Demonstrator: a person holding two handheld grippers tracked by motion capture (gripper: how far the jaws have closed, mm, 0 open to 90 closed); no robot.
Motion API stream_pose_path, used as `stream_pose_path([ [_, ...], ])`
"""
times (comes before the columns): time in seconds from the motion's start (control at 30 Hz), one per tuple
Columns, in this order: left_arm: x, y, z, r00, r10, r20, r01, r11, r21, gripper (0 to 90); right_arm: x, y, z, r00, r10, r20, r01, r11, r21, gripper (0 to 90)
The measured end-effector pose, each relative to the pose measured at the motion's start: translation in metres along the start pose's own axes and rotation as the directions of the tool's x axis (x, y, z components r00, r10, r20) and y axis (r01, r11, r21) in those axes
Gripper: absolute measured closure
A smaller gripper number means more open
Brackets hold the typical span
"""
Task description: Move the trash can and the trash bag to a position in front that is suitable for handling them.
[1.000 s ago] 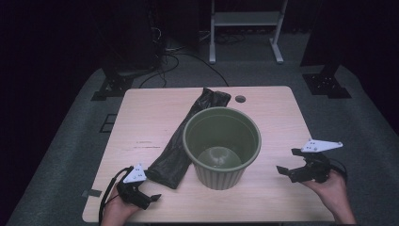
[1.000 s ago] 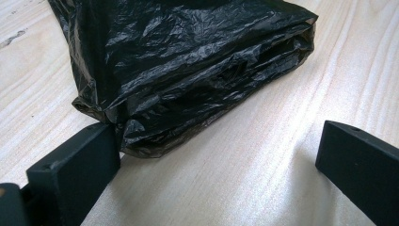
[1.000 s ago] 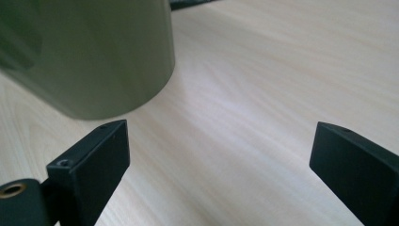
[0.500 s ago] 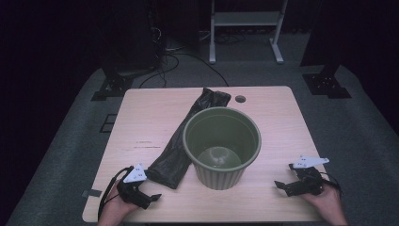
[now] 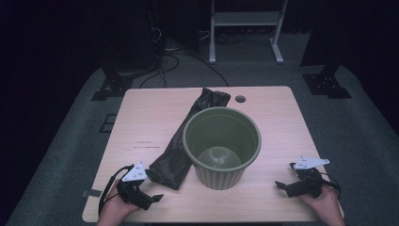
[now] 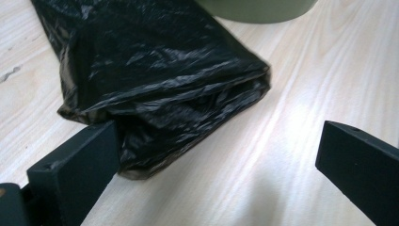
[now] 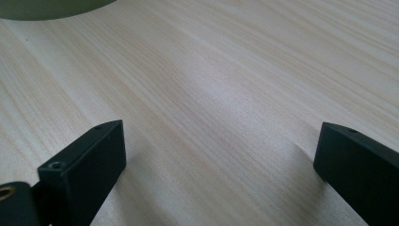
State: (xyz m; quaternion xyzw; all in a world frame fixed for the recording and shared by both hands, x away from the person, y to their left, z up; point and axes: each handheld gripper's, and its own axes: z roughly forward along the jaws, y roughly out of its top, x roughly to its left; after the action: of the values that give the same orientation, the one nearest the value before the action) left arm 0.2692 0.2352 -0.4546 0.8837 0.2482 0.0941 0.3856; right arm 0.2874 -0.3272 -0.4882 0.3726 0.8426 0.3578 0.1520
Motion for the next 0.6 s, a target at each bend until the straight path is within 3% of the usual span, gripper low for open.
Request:
stream_pose_path([
  [0.27,-0.001,0.017,-0.013,0.9998,-0.021,-0.006,0.021,0.9996,-0.019,0.0,-0.001,0.000,0.000,1.0000,-0.007,-0.006,0.007,1.000,0.000,1.6],
  [0.47,-0.001,0.029,-0.024,1.0000,-0.009,-0.002,0.009,0.9970,-0.076,0.0,-0.001,0.000,0.000,0.9999,-0.008,-0.008,0.008,1.000,0.000,1.6],
  [0.6,0.005,0.039,-0.021,0.9999,-0.012,0.009,0.013,0.9944,-0.104,0.0,-0.001,0.001,0.001,0.9999,-0.008,-0.008,0.008,1.000,0.000,1.6],
])
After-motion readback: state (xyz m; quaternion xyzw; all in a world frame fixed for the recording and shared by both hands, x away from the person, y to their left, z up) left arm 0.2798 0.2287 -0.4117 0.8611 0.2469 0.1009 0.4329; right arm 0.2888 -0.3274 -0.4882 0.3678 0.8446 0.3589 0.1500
